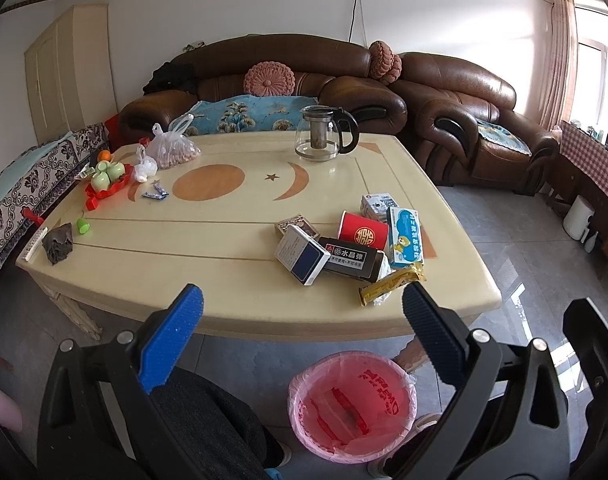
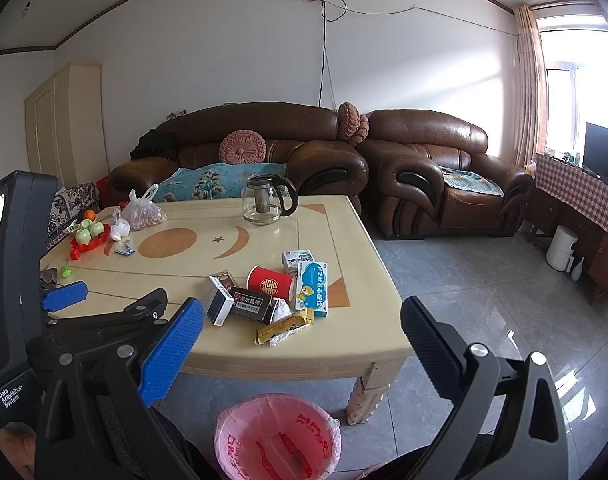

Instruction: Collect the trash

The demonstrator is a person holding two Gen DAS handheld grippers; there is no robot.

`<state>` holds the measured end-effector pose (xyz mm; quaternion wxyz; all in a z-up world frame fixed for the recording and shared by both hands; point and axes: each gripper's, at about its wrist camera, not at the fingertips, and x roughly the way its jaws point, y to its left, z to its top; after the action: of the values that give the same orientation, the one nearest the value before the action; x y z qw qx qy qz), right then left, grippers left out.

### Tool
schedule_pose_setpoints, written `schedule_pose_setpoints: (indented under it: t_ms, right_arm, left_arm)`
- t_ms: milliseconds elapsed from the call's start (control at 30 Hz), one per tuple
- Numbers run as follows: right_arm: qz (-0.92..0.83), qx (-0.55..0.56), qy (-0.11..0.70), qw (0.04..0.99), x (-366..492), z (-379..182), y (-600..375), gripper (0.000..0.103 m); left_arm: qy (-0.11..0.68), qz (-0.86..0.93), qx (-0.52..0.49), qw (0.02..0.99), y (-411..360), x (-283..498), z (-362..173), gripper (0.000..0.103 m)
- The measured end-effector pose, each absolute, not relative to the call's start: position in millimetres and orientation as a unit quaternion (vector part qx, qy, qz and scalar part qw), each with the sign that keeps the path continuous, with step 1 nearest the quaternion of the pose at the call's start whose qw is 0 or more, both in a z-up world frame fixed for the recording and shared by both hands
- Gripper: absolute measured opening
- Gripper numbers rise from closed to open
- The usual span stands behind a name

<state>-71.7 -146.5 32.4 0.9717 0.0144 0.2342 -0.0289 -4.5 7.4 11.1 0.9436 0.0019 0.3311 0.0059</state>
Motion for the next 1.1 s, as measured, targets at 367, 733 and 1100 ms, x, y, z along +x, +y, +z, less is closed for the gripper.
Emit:
schedule_pose_setpoints:
  t_ms: [367, 733, 1100]
  right_arm:
    - [-0.028, 0.016, 0.236, 0.971, -67.5, 28.6, -147.1, 0.097]
    - [0.011, 0.017, 0.26, 0.965, -15.5, 22.7, -166.5, 0.097]
    - [0.056, 0.027, 0.306, 0.95, 55.6, 17.4, -198.2, 0.097]
  left_arm:
    - [0.338, 0.009, -0.009, 0.941, 13.7, -3.0, 2.4, 0.098]
    - [0.411, 0.026, -0.033, 0.911, 38.3, 42.9, -8.5, 0.098]
    - [0.454, 0.034, -0.063, 0.888, 60.3, 99.0, -3.9, 0.098]
